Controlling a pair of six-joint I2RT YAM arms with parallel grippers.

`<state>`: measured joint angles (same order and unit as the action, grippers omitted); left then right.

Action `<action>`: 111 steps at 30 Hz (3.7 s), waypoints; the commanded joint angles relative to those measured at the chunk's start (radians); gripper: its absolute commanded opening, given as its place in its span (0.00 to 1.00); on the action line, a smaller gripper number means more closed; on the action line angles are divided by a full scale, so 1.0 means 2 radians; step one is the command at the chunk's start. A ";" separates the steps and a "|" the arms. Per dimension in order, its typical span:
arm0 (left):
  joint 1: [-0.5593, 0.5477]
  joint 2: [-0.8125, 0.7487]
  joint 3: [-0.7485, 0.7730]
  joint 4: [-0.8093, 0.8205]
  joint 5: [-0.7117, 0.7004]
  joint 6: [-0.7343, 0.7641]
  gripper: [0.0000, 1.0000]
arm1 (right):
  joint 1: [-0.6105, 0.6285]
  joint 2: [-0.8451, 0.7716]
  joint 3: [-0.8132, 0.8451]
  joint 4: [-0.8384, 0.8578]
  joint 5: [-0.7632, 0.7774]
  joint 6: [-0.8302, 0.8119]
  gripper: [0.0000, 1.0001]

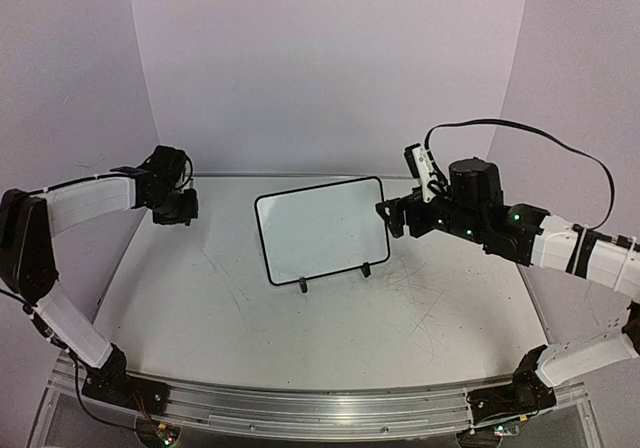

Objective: Write a sentence on the whiteboard
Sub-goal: Pick up the whiteboard marker from the center of the board, then pass from the left arm to the right, then pass from the right arm to the left

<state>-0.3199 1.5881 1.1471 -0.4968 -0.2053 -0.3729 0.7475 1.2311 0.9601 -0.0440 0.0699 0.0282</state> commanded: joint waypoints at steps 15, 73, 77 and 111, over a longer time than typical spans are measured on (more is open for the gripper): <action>-0.207 -0.185 -0.066 0.245 0.209 0.098 0.00 | 0.001 0.142 0.204 0.000 -0.266 0.208 0.96; -0.272 -0.098 -0.056 0.381 0.540 -0.008 0.45 | 0.017 0.112 0.100 0.225 -0.486 0.201 0.00; -0.272 -0.103 -0.059 0.389 0.541 -0.011 0.34 | 0.017 0.111 0.094 0.243 -0.495 0.201 0.00; -0.260 -0.135 -0.015 0.233 0.363 0.212 0.00 | 0.030 0.164 0.194 0.033 -0.437 0.188 0.50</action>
<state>-0.8406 1.3472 1.0732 -0.0246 0.5294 0.0283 0.7794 1.5394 1.2980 0.0169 -0.8501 0.4328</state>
